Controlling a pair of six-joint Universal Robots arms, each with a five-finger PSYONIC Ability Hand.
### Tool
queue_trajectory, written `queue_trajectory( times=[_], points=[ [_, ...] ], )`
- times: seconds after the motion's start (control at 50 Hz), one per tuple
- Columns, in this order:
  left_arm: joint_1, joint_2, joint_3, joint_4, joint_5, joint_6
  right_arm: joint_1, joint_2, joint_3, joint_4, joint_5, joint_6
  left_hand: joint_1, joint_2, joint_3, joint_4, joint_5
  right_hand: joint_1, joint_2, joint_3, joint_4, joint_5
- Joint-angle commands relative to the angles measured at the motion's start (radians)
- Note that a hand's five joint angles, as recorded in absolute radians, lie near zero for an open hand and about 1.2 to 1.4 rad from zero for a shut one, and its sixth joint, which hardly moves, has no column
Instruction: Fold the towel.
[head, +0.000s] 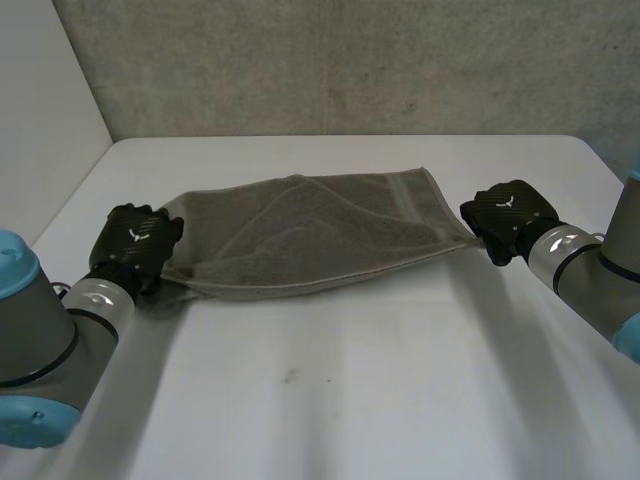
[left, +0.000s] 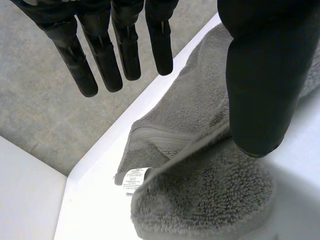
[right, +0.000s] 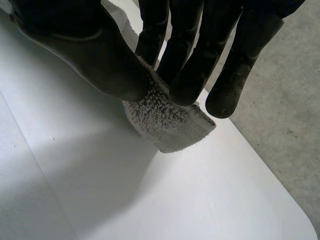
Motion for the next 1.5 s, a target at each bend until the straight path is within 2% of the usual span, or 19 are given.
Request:
queue_trajectory(
  times=[0.02,0.12,0.16,0.32,0.52,0.66,0.82,0.96,1.5],
  points=[
    [0.044,-0.008,-0.012,0.001,0.002,-0.004,-0.01,0.006,0.0,0.001,-0.001,0.033,0.046,0.051,0.051,0.051,0.056,0.059,0.071,0.063,0.054,0.051],
    [0.07,-0.008,-0.038,-0.001,0.018,-0.006,-0.015,0.006,-0.004,-0.002,-0.001,0.058,0.058,0.063,0.062,0.062,0.068,0.059,0.071,0.063,0.054,0.051],
    [0.074,-0.008,-0.056,0.001,0.06,-0.006,-0.016,0.006,-0.004,-0.003,-0.001,0.064,0.064,0.068,0.068,0.068,0.074,0.059,0.071,0.063,0.054,0.051],
    [0.103,-0.023,-0.06,0.001,0.123,-0.013,-0.018,0.016,-0.003,-0.003,-0.002,0.062,0.149,0.153,0.153,0.153,0.159,0.059,0.071,0.063,0.054,0.051],
    [0.103,-0.077,-0.026,0.002,0.134,-0.039,-0.016,0.026,0.0,-0.003,-0.002,0.061,0.266,0.271,0.271,0.271,0.276,0.059,0.071,0.063,0.054,0.051],
    [0.103,-0.085,0.014,-0.002,0.132,-0.061,-0.018,0.034,-0.006,-0.003,-0.002,0.05,0.266,0.271,0.271,0.271,0.276,0.059,0.071,0.063,0.054,0.051],
    [0.112,-0.074,0.068,-0.104,0.137,-0.113,-0.019,0.057,-0.035,0.0,0.004,0.047,0.231,0.236,0.236,0.236,0.241,0.059,0.071,0.063,0.054,0.051],
    [0.14,-0.083,0.146,-0.261,0.196,-0.173,-0.049,0.063,-0.055,0.0,0.007,0.05,0.219,0.224,0.224,0.224,0.229,0.059,0.071,0.063,0.054,0.051],
    [0.152,-0.198,0.332,-0.334,0.192,-0.231,-0.055,0.068,-0.055,0.0,0.004,0.044,0.313,0.318,0.318,0.318,0.323,0.059,0.071,0.063,0.054,0.051]
  ],
)
